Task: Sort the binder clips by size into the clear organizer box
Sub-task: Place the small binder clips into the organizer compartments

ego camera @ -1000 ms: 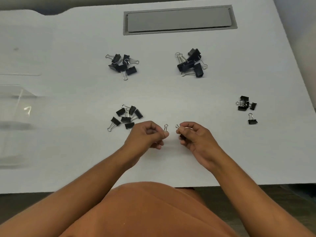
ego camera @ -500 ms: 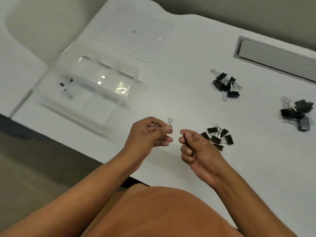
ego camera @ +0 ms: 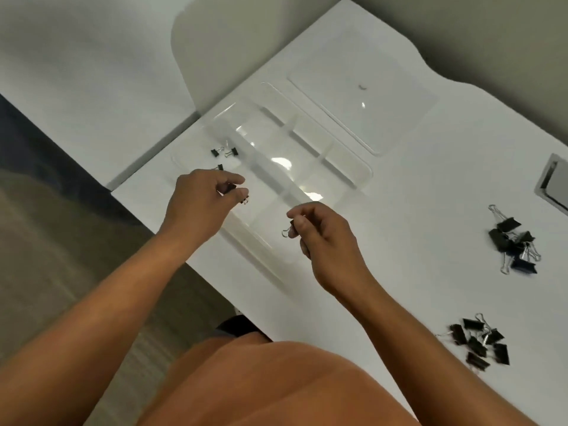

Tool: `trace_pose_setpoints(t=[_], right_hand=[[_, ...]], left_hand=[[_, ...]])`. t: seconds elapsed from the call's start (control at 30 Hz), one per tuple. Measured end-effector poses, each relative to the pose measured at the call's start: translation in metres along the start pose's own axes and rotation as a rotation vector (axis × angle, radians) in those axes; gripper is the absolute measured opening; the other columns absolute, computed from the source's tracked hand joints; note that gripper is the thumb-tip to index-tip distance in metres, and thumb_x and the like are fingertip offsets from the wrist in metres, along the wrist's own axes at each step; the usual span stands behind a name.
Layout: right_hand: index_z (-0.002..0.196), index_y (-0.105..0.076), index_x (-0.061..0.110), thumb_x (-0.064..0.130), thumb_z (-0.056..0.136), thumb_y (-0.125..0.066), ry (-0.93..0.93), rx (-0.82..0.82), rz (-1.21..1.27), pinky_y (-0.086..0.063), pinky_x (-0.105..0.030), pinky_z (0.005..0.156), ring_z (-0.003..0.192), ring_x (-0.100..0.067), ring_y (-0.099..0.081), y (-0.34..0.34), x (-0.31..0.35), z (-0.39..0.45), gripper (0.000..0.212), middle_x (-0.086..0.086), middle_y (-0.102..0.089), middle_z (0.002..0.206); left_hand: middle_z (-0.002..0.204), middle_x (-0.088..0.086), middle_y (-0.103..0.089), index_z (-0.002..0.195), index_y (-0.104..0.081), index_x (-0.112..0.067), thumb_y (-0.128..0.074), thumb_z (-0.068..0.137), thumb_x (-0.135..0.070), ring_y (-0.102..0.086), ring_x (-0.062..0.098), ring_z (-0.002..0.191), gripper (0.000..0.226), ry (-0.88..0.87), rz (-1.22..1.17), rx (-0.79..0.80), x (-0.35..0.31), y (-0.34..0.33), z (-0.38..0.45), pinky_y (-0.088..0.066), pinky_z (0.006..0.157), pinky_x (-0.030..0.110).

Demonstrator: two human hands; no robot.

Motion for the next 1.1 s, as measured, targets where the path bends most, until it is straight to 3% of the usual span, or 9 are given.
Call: trace_pose_setpoints(t=[0.13,0.33,0.43,0.53,0.67,0.73,0.8,0.9,1.1], right_hand=[[0.106,-0.064,0.027,0.032,0.103,-0.064,0.196,-0.01,-0.289,-0.04,-0.01,0.065,0.079,0.003,-0.063,-0.009,0.041,0.032,0.006,0.01,-0.073,0.092],[0.094,-0.067,0.021,0.044,0.1,-0.065,0.273,0.029,-0.63,-0.041,-0.023,0.062,0.072,-0.003,-0.061,-0.041,0.057,0.078,0.024,0.009,-0.067,0.081],[0.089,-0.067,0.018,0.049,0.106,-0.051,0.208,-0.047,-0.537,-0.038,-0.023,0.062,0.068,-0.005,-0.058,-0.034,0.047,0.074,0.04,0.01,-0.062,0.073],[0.092,-0.068,0.016,0.025,0.109,-0.041,0.098,-0.109,-0.256,-0.042,-0.023,0.067,0.073,-0.008,-0.057,-0.018,0.03,0.051,0.033,0.003,-0.067,0.083],[0.106,-0.066,0.023,-0.004,0.096,-0.042,-0.002,-0.058,-0.161,-0.047,-0.019,0.073,0.083,-0.003,-0.061,-0.019,0.015,0.024,0.037,0.007,-0.069,0.1],[0.113,-0.065,0.024,-0.006,0.096,-0.044,0.042,-0.042,-0.2,-0.05,-0.018,0.075,0.089,-0.003,-0.065,-0.02,0.021,0.017,0.041,0.009,-0.068,0.106],[0.117,-0.065,0.024,-0.002,0.101,-0.048,0.12,-0.063,-0.19,-0.057,-0.021,0.081,0.093,-0.004,-0.07,-0.018,0.037,0.015,0.035,0.009,-0.068,0.11],[0.119,-0.066,0.021,0.002,0.103,-0.056,0.28,-0.117,-0.223,-0.057,-0.016,0.086,0.098,-0.004,-0.072,-0.018,0.065,0.021,0.027,0.005,-0.069,0.112],[0.122,-0.068,0.016,0.01,0.105,-0.059,0.409,-0.01,-0.447,-0.048,-0.007,0.091,0.104,-0.005,-0.067,-0.05,0.064,0.06,0.021,0.002,-0.073,0.117]], left_hand=[[0.09,-0.002,-0.077,0.122,-0.071,-0.03,-0.077,0.094,-0.033,-0.071,0.008,0.066,0.028,0.041,-0.176,0.013,0.008,0.009,0.008,-0.061,0.074,0.027],[0.083,-0.003,-0.074,0.099,-0.066,-0.023,-0.084,0.087,-0.034,-0.072,0.01,0.066,0.024,0.1,-0.242,-0.026,0.019,0.015,-0.002,-0.059,0.073,0.033],[0.086,-0.014,-0.073,0.096,-0.073,-0.026,-0.083,0.088,-0.036,-0.067,0.007,0.077,0.016,0.024,-0.204,-0.053,0.015,0.016,-0.007,-0.054,0.074,0.022],[0.094,-0.023,-0.068,0.099,-0.076,-0.029,-0.08,0.09,-0.04,-0.059,0.008,0.089,0.014,-0.121,-0.073,-0.116,0.004,0.013,-0.005,-0.043,0.073,0.011],[0.121,-0.005,-0.061,0.124,-0.075,-0.027,-0.076,0.093,-0.042,-0.048,0.019,0.119,0.035,-0.207,0.202,-0.04,0.001,-0.006,0.011,-0.046,0.083,0.026],[0.119,-0.006,-0.055,0.135,-0.07,-0.026,-0.076,0.094,-0.039,-0.05,0.019,0.116,0.044,-0.203,0.21,0.014,0.002,-0.01,0.014,-0.049,0.087,0.031],[0.116,-0.011,-0.05,0.138,-0.067,-0.027,-0.076,0.095,-0.033,-0.054,0.014,0.106,0.044,-0.2,0.17,0.013,0.003,-0.007,0.013,-0.045,0.081,0.018],[0.116,-0.012,-0.052,0.134,-0.069,-0.029,-0.074,0.098,-0.027,-0.055,0.01,0.094,0.037,-0.15,0.117,-0.034,0.005,0.005,0.008,-0.037,0.068,0.007],[0.111,-0.011,-0.058,0.122,-0.076,-0.028,-0.067,0.102,-0.023,-0.057,0.003,0.085,0.023,-0.141,0.069,-0.061,0.007,0.013,-0.018,-0.039,0.068,0.006]])
Point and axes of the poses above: each hand's wrist, its own z-axis towards the middle knuckle, its own y-axis out of the back of the hand, x = y × z, the point moved 5 cm from there along z, towards the middle knuckle
